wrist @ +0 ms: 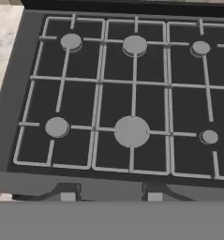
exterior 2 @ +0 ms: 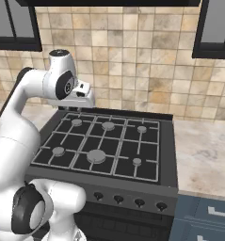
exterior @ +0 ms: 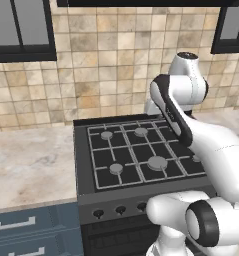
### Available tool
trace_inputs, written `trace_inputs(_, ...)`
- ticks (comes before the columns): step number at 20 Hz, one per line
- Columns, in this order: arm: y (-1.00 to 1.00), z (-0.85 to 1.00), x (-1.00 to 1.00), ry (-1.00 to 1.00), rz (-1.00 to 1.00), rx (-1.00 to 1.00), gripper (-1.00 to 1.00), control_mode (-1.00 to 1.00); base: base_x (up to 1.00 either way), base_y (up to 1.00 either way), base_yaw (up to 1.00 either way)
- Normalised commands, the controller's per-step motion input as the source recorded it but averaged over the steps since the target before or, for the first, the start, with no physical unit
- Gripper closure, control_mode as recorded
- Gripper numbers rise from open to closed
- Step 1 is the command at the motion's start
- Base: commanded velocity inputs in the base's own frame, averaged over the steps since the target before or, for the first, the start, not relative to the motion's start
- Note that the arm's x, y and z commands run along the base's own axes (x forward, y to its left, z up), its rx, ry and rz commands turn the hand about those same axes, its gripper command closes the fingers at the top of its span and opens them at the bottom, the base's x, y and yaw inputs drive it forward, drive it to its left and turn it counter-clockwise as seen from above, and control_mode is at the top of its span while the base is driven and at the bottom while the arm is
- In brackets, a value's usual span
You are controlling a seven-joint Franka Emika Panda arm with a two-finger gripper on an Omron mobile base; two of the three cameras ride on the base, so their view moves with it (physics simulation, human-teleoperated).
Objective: Navigate to the toaster.
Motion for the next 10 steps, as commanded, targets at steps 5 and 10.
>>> trace_inputs(5, 0.00, 0.00, -0.81, -0.08, -0.05, 0.00, -1.00, -1.00, 0.00, 0.00, 0.00)
trace_inputs(10, 0.00, 0.00, -1.00, -0.21, -0.10, 0.00, -1.00, -1.00, 0.00, 0.00, 0.00)
